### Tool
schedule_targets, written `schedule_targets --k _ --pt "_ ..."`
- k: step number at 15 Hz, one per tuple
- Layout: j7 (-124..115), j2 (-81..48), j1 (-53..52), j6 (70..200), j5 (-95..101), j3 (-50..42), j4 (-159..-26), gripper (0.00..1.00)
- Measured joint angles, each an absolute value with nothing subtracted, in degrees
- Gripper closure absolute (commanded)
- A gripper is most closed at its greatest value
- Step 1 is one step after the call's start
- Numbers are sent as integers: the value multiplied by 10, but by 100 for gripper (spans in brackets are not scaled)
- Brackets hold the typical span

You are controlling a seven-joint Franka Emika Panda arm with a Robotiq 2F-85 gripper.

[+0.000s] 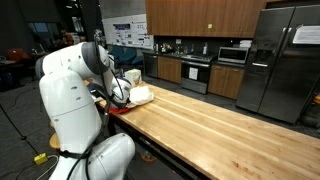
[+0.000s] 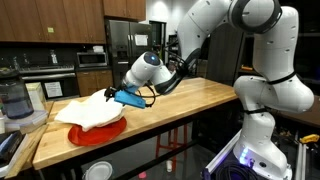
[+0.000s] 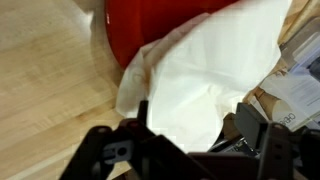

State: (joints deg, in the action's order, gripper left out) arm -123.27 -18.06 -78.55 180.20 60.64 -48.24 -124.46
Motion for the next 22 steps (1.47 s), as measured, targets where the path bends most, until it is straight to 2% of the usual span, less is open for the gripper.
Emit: schedule_targets --k 7,11,16,22 --pt "-1383 -140 -941 1807 807 -645 -1206 0" --pt "-1500 -94 -1022 1766 961 -698 -1189 0" --pt "-1496 18 -1091 1627 1036 -691 -1224 0" --pt "-1488 144 -1075 1537 1084 -622 -1330 0"
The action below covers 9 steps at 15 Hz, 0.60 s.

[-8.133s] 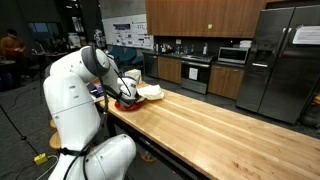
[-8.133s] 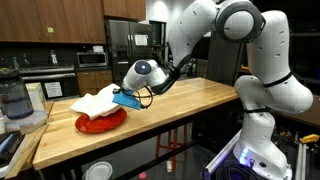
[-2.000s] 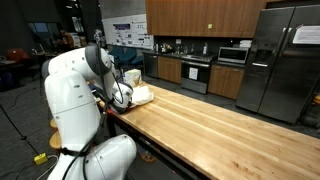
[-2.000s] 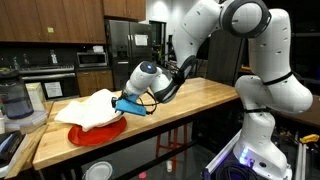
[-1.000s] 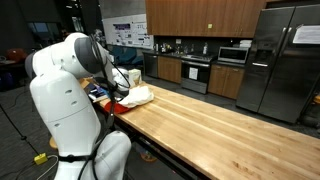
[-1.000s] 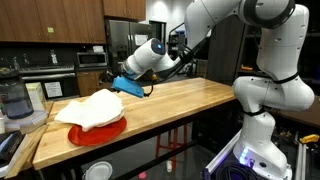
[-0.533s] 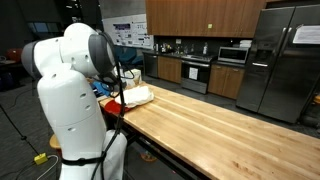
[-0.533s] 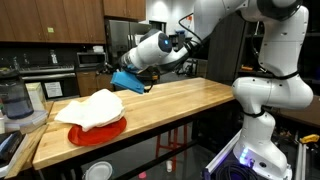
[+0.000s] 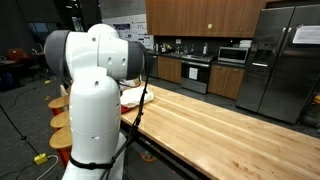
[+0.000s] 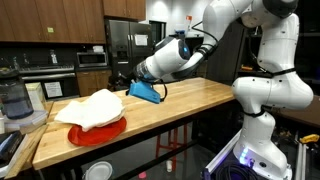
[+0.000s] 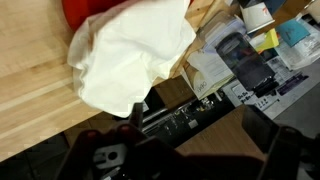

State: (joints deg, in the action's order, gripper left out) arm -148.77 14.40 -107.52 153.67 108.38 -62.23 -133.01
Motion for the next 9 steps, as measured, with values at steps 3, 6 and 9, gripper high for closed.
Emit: schedule_targets --k 3,6,9 --pt "-1471 202 -1041 1525 1085 -577 -1386 0" --pt "-1447 259 -1004 1526 1085 -540 -1435 0" --pt "-1416 312 -971 1531 1078 -510 -1480 0"
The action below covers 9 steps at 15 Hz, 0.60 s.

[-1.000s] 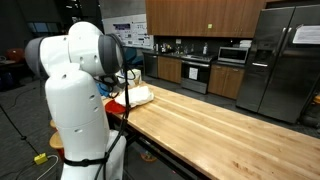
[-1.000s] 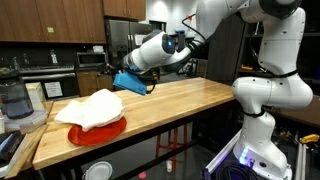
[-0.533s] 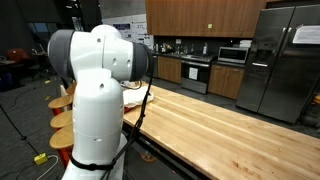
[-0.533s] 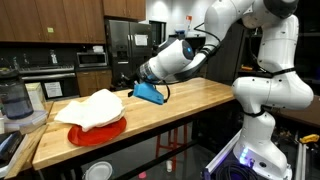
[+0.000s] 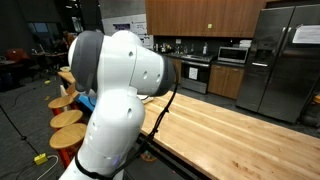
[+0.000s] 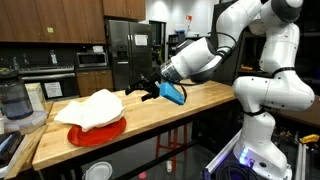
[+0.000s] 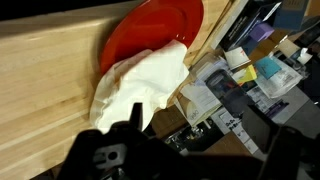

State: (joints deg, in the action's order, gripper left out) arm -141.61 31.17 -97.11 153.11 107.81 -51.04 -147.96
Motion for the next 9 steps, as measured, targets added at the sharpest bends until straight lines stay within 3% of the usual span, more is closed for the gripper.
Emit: schedule_targets --k 9 --pt "-1284 408 -916 1560 986 -473 -1571 0"
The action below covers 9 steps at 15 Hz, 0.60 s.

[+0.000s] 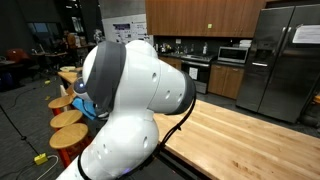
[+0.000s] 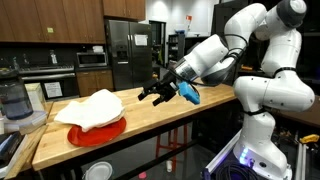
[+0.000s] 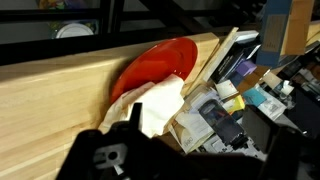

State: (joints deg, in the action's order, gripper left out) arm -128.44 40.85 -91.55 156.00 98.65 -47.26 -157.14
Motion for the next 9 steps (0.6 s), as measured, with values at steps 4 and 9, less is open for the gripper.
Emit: schedule_targets --k 4,9 --pt "-1237 428 -914 1560 938 -471 -1586 0" --pt "-1187 436 -914 1560 893 -471 -1588 0"
